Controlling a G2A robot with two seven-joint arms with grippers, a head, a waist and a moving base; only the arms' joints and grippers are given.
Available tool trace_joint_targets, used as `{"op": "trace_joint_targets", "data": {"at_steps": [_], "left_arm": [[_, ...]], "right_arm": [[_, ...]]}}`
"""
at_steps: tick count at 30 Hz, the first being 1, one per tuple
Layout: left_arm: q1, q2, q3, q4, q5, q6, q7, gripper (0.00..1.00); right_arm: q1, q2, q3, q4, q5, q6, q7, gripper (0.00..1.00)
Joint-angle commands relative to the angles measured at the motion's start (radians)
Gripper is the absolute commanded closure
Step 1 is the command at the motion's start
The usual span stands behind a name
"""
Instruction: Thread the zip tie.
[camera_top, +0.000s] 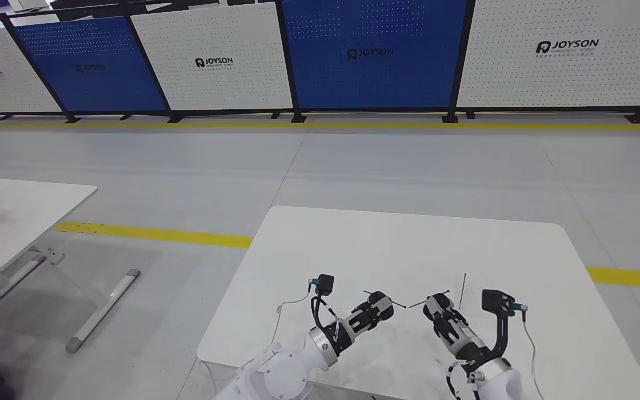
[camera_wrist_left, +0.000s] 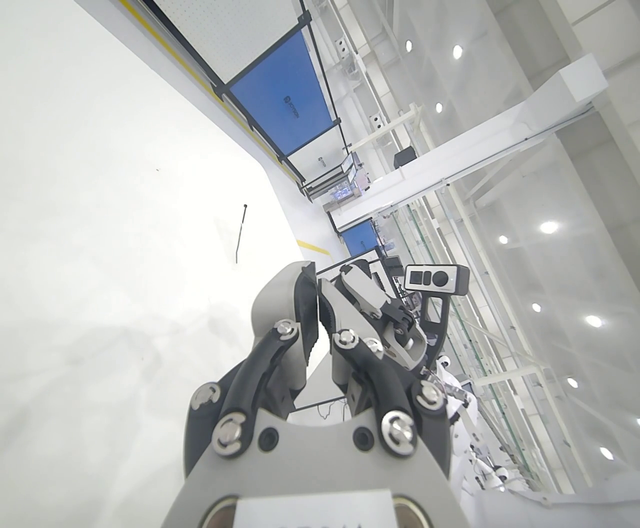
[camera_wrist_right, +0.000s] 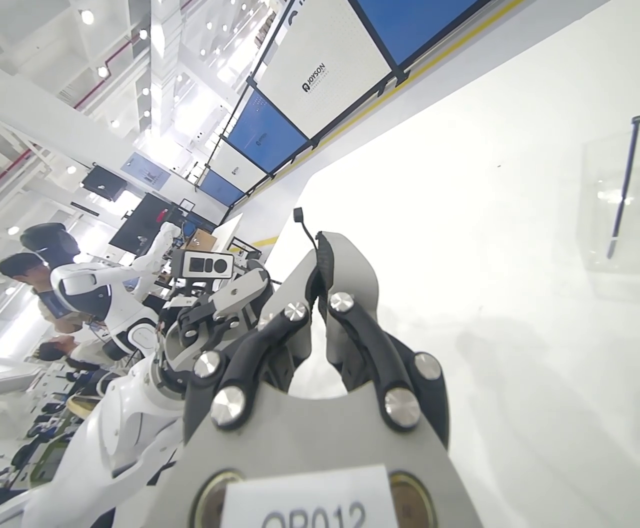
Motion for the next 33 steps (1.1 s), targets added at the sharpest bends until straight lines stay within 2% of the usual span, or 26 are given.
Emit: {"op": "trace_joint_targets", "data": {"at_steps": [1, 21, 33], "left_arm": [[0.000, 0.000, 0.000, 0.000, 0.000, 0.000, 0.000, 1.00], [0.000, 0.000, 0.000, 0.000, 0.000, 0.000, 0.000, 1.00], [0.000, 0.000, 0.000, 0.000, 0.000, 0.000, 0.000, 1.00]], "right_arm": [[0.001, -0.001, 0.000, 0.000, 0.002, -0.001, -0.001, 1.00], [0.031, -0.008, -0.015, 0.022, 0.002, 0.008, 0.018, 1.00], [0.011, -0.008, -0.002, 0.003, -0.008, 0.003, 0.011, 1.00]]}}
